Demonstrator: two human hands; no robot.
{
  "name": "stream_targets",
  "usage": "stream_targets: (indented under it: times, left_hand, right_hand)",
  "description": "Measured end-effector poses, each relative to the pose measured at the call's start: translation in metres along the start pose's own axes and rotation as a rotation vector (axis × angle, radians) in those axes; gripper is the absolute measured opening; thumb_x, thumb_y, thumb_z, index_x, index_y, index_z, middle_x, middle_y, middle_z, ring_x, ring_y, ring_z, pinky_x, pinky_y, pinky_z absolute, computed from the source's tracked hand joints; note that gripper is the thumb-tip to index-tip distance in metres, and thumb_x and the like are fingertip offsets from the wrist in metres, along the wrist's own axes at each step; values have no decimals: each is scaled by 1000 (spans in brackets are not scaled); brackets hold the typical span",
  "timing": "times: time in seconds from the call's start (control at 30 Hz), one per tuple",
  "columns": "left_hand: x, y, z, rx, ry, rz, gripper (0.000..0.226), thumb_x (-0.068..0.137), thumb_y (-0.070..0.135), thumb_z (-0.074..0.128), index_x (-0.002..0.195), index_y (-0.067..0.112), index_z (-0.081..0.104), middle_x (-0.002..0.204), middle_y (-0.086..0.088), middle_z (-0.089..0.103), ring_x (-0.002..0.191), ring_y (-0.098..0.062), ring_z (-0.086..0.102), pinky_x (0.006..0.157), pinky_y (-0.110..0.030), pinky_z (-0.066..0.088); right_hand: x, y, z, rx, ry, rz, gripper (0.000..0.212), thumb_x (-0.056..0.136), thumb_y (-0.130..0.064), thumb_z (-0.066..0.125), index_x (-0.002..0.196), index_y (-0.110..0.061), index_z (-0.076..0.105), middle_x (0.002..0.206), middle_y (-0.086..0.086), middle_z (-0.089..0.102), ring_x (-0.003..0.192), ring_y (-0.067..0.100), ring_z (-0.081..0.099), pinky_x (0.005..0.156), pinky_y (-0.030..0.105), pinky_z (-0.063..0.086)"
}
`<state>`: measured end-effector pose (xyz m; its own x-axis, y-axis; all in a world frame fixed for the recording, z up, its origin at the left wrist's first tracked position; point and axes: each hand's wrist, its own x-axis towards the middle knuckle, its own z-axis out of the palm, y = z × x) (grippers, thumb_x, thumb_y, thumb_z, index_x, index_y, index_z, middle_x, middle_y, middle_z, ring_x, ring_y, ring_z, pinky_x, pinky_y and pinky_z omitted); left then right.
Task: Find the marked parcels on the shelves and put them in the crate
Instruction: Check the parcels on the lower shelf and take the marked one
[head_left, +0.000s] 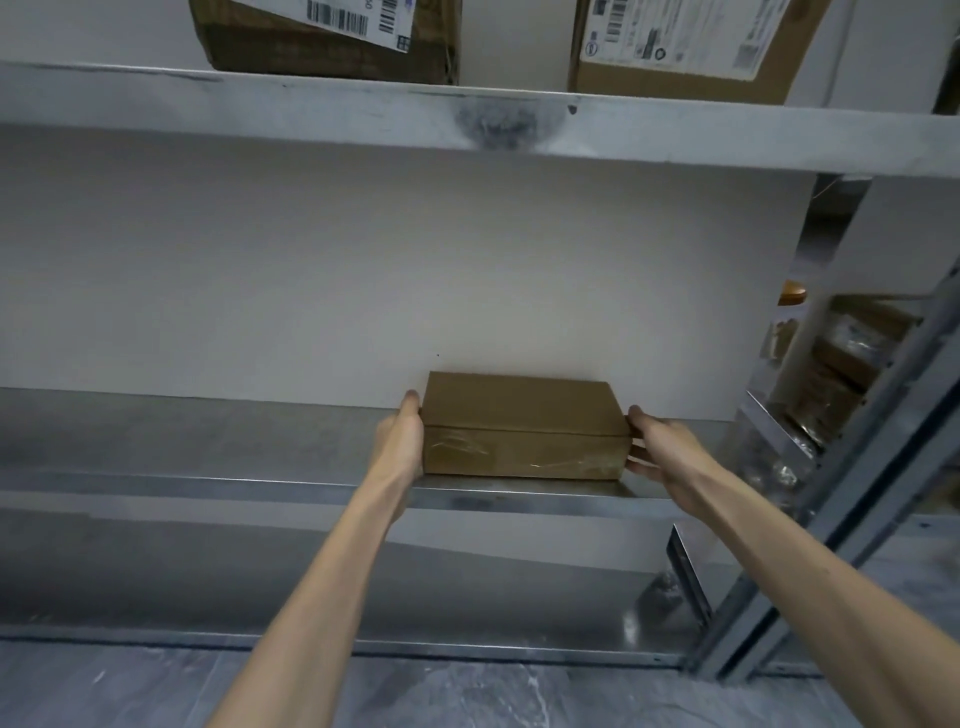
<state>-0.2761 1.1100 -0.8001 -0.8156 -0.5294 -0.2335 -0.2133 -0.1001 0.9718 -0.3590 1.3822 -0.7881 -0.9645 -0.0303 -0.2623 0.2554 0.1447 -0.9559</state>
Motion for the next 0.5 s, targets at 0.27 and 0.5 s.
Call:
stream_targets:
  times: [0.27, 0.5]
  left_hand:
    - [-2, 9, -6, 60, 45, 91, 98, 61, 79, 32, 133, 17, 52, 130, -8, 63, 120, -30, 59, 108, -51, 43]
    - [-21, 28, -12, 87, -8, 140, 52, 97, 58, 24, 121, 27, 58, 124, -8, 67, 117, -27, 60, 112, -46, 40]
  right_hand:
    - [-6, -3, -4, 87, -4, -75, 42, 106, -33, 44, 136, -4, 50, 123, 5, 64, 111, 22, 62, 98, 41, 51]
    - [-19, 1, -1, 158, 17, -188, 37, 105, -30, 46, 136, -10, 51, 112, -2, 65, 106, 16, 64, 98, 39, 52]
